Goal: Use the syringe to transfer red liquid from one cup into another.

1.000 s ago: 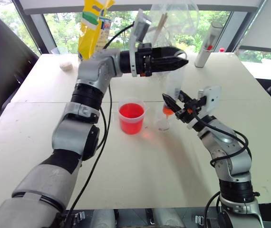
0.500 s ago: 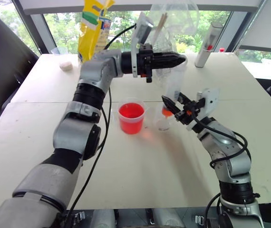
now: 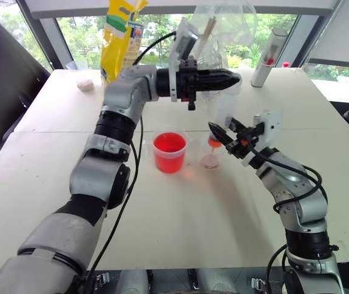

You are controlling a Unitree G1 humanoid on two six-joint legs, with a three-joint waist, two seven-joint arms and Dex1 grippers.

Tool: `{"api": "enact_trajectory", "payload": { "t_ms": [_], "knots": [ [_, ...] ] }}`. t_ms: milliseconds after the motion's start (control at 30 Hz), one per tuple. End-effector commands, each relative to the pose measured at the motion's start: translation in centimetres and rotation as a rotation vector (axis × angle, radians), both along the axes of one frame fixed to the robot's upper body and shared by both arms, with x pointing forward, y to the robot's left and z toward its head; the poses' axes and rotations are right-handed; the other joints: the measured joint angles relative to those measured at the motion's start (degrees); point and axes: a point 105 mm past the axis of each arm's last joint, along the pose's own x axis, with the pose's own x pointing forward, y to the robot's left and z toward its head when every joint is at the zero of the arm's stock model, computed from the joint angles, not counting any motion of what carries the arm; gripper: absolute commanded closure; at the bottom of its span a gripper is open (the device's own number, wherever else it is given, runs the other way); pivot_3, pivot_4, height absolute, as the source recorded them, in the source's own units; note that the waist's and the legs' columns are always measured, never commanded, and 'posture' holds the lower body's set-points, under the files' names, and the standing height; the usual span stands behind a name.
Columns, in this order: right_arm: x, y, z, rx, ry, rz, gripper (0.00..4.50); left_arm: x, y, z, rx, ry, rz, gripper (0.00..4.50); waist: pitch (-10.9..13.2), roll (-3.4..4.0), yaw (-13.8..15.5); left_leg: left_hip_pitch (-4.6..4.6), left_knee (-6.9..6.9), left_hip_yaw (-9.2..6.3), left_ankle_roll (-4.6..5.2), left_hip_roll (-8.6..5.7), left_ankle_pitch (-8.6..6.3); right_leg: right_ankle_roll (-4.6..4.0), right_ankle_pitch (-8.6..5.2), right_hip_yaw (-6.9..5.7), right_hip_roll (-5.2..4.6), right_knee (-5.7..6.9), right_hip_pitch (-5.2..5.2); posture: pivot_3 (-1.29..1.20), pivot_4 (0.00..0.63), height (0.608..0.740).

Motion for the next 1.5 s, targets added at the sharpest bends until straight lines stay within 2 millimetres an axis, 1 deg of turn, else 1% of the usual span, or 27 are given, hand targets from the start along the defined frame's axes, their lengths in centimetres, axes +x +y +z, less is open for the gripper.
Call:
{"api": "enact_trajectory", "payload": {
  "t_ms": [33, 200, 500, 833, 933, 1267, 1333, 1367, 1433, 1500],
  "knots": [
    [-1.1, -0.2, 5.2, 0.035, -0.190, 0.003, 3.04, -0.3, -0.7, -2.2, 0.071, 0.018, -0.025, 4.42, 0.00, 0.00, 0.00, 0.00, 0.00, 0.00, 0.00, 0.00, 0.00, 0.00, 0.00, 0.00, 0.00, 0.00, 0.00, 0.00, 0.150, 0.739],
    [-1.6, 0.1, 5.7, 0.033, -0.198, 0.021, 3.04, -0.2, -0.6, -2.9, 0.077, 0.035, -0.016, 4.42, 0.00, 0.00, -0.02, 0.00, 0.00, 0.00, 0.00, 0.00, 0.00, 0.00, 0.00, 0.00, 0.00, 0.00, 0.00, 0.00, 0.150, 0.739],
    [-2.2, -0.1, 6.8, 0.047, -0.210, 0.026, 3.04, 0.3, -0.4, -4.5, 0.093, 0.068, 0.013, 4.42, 0.00, 0.00, -0.03, 0.00, 0.00, 0.00, 0.00, 0.00, 0.00, 0.00, 0.00, 0.00, 0.00, 0.00, 0.00, 0.00, 0.150, 0.739],
    [-2.3, -0.3, 7.5, 0.069, -0.215, 0.026, 3.04, 0.4, -0.4, -5.3, 0.108, 0.076, 0.024, 4.42, 0.00, 0.00, -0.01, 0.00, 0.00, -0.01, 0.00, 0.01, 0.00, 0.00, 0.00, 0.00, 0.00, 0.00, 0.00, 0.00, 0.150, 0.739],
    [-2.2, -0.3, 7.2, 0.066, -0.204, 0.026, 3.04, 0.4, -0.3, -5.0, 0.102, 0.073, 0.025, 4.42, 0.00, 0.00, -0.01, 0.00, 0.00, 0.00, 0.00, 0.01, 0.00, 0.00, 0.00, 0.00, 0.00, 0.00, 0.00, 0.00, 0.150, 0.739],
    [-1.8, 0.0, 5.8, 0.051, -0.167, 0.031, 3.04, 0.6, 0.5, -1.3, 0.014, 0.053, 0.040, 4.42, 0.00, 0.00, -0.01, 0.00, 0.00, -0.01, 0.01, 0.00, 0.00, 0.00, 0.00, -0.01, 0.00, 0.00, 0.00, 0.00, 0.150, 0.739],
    [-1.7, 0.1, 5.4, 0.051, -0.159, 0.037, 3.04, 0.5, 0.7, -0.8, 0.000, 0.055, 0.033, 3.62, 0.00, 0.00, -0.05, 0.00, 0.00, -0.01, 0.01, 0.00, 0.00, 0.00, 0.00, 0.00, 0.00, 0.00, 0.00, 0.00, 0.150, 0.739],
    [-1.6, 0.2, 5.3, 0.050, -0.156, 0.039, 3.04, 0.4, 0.9, -0.6, -0.007, 0.055, 0.024, 3.31, 0.00, 0.00, -0.07, 0.01, 0.00, -0.01, 0.01, 0.00, 0.00, 0.00, 0.00, 0.00, 0.00, 0.00, 0.00, 0.00, 0.150, 0.739],
    [-1.6, 0.3, 5.0, 0.047, -0.152, 0.042, 3.04, 0.4, 1.1, -0.1, -0.022, 0.051, 0.031, 2.34, 0.00, 0.00, -0.05, 0.00, 0.00, -0.01, 0.01, 0.01, 0.00, 0.00, 0.00, -0.01, 0.01, 0.01, 0.00, 0.00, 0.150, 0.739],
    [-1.5, 0.4, 4.8, 0.049, -0.148, 0.046, 3.04, 0.6, 1.4, 0.6, -0.046, 0.050, 0.050, 1.24, 0.00, 0.00, 0.01, 0.00, 0.00, -0.01, 0.01, 0.01, 0.00, 0.00, 0.00, -0.02, 0.01, 0.00, 0.00, 0.00, 0.150, 0.739]
  ]
}}
